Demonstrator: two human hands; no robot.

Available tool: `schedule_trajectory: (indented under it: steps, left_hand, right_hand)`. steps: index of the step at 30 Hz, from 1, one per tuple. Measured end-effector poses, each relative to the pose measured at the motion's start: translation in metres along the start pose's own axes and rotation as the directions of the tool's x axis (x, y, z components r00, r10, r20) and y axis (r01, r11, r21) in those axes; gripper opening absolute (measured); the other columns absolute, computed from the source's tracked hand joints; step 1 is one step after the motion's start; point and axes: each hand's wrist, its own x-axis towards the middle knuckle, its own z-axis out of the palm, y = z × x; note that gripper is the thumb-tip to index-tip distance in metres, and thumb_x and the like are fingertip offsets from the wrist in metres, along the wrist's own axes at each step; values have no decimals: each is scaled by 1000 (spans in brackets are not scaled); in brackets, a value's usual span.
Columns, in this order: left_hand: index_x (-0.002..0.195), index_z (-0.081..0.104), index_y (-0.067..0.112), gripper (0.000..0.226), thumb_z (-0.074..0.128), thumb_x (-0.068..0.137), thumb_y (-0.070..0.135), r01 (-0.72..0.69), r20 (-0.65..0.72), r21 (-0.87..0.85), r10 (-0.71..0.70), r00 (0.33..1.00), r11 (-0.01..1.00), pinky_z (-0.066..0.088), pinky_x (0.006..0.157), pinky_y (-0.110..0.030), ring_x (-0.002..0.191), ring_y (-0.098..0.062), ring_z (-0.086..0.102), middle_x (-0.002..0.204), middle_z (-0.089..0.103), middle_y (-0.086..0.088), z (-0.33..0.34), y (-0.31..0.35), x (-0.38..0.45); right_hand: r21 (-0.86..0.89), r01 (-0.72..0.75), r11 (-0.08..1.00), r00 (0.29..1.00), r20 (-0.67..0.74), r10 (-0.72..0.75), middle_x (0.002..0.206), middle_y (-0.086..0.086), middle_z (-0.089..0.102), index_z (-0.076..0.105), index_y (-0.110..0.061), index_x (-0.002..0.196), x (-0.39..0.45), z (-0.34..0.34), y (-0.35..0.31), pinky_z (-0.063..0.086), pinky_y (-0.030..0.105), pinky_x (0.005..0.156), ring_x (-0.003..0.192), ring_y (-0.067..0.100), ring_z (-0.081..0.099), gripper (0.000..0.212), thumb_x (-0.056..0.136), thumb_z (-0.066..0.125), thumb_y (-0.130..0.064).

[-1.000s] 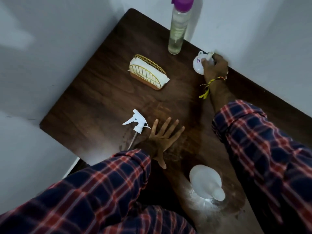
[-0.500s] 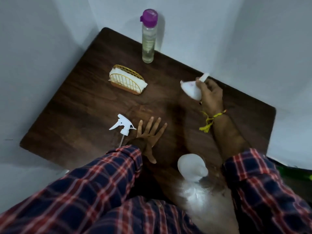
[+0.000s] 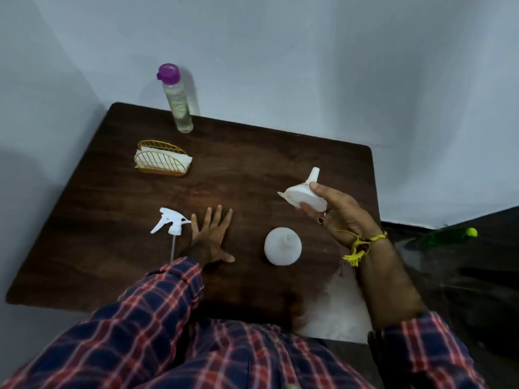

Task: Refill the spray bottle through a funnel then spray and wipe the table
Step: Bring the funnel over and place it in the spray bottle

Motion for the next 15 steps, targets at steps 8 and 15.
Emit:
schedule_trajectory:
  steps: [8, 15]
  left_hand:
    - [156, -15, 26, 122, 79, 79, 34, 29, -80, -61, -34, 996, 998, -4, 120, -55, 152, -26, -10, 166, -8, -6, 7, 42, -21]
    - [157, -8, 26, 116, 78, 80, 35, 17, -5, -145, -18, 1000, 989, 8, 122, -50, 152, -29, -7, 166, -8, -5, 15, 50, -24]
  right_hand:
    - [-297, 164, 940, 976, -88, -198, 106, 16, 72, 66, 4, 106, -41, -15, 20, 60, 28, 66, 88, 20, 74, 63, 67, 82, -43]
    - [-609, 194, 769, 950, -80, -303, 91, 7, 73, 74, -9, 91, -60, -37, 34, 55, 27, 59, 76, 16, 69, 35, 71, 86, -35]
